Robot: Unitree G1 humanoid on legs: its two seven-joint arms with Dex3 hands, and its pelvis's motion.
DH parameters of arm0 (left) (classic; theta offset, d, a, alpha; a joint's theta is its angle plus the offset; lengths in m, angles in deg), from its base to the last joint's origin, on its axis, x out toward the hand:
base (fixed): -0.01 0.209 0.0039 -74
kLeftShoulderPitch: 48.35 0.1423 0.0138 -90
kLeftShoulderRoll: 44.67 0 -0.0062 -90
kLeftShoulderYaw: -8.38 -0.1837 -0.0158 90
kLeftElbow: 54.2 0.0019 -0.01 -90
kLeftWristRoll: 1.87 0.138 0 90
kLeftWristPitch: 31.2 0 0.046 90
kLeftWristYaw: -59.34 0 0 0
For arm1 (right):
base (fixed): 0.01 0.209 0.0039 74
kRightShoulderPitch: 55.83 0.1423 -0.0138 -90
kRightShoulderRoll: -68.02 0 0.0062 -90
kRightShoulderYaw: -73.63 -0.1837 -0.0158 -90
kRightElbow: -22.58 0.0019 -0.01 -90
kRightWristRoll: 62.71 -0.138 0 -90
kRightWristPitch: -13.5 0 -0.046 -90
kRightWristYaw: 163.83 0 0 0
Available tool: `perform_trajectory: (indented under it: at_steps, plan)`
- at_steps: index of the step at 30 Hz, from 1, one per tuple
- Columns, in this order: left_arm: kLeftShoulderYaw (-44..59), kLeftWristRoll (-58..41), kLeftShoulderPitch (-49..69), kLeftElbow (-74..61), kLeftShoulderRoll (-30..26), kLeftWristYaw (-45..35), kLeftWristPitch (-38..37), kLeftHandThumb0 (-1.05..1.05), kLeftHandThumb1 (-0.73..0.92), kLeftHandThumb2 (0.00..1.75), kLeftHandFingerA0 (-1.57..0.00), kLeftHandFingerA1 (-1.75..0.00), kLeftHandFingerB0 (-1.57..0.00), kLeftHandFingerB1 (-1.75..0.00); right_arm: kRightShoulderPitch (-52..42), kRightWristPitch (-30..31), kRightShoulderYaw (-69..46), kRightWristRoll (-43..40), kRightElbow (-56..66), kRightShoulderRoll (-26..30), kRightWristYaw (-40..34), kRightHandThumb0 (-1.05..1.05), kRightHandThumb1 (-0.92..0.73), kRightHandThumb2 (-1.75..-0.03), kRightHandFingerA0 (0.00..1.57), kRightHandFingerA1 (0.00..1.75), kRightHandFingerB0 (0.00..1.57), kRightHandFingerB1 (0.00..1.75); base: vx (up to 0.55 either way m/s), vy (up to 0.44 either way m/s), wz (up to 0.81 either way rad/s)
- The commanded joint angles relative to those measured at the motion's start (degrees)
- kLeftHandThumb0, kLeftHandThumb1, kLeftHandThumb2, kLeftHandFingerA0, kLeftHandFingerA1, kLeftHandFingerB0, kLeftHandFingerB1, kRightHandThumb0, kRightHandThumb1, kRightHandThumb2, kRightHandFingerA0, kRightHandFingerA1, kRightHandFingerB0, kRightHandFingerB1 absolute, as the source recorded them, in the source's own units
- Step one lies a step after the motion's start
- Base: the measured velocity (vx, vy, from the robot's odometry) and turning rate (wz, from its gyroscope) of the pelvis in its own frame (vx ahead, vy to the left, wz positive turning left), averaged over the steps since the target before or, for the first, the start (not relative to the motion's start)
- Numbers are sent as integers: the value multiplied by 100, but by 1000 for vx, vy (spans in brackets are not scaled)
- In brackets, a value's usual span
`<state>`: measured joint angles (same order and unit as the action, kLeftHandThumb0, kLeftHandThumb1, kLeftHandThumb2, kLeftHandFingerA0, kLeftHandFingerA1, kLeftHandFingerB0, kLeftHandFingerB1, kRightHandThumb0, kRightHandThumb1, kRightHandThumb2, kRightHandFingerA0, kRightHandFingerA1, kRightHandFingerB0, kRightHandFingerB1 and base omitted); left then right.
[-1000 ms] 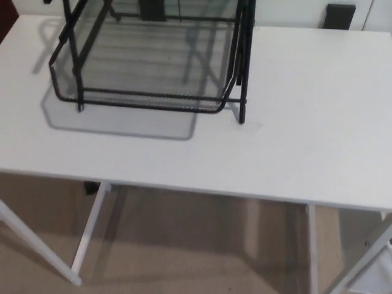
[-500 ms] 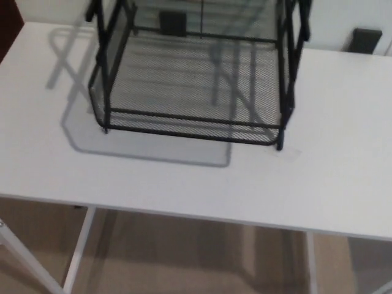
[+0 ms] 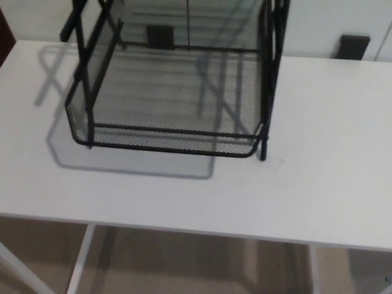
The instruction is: The robot walks towards a file tray kept in the middle of a desk and uses its right hand to grab a tray and pulls it out towards itself
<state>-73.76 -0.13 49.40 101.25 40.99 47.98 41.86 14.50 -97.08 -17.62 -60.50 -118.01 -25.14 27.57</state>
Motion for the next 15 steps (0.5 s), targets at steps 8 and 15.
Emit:
perform_trajectory:
  at_steps: [8,15]
  plan:
    - [-34,10,103,-71,-97,-21,-137,-55,36,89,-51,-75,-27,-61,-228,146,142,221,292,71,-217,-56,-66,-60,53,57,29,32,-29,114,0]
    - [-15,-37,73,-62,-81,-51,-147,-54,34,89,-54,-77,-29,-63,-95,13,193,295,29,93,-233,-54,-66,-60,53,56,30,32,17,148,5]
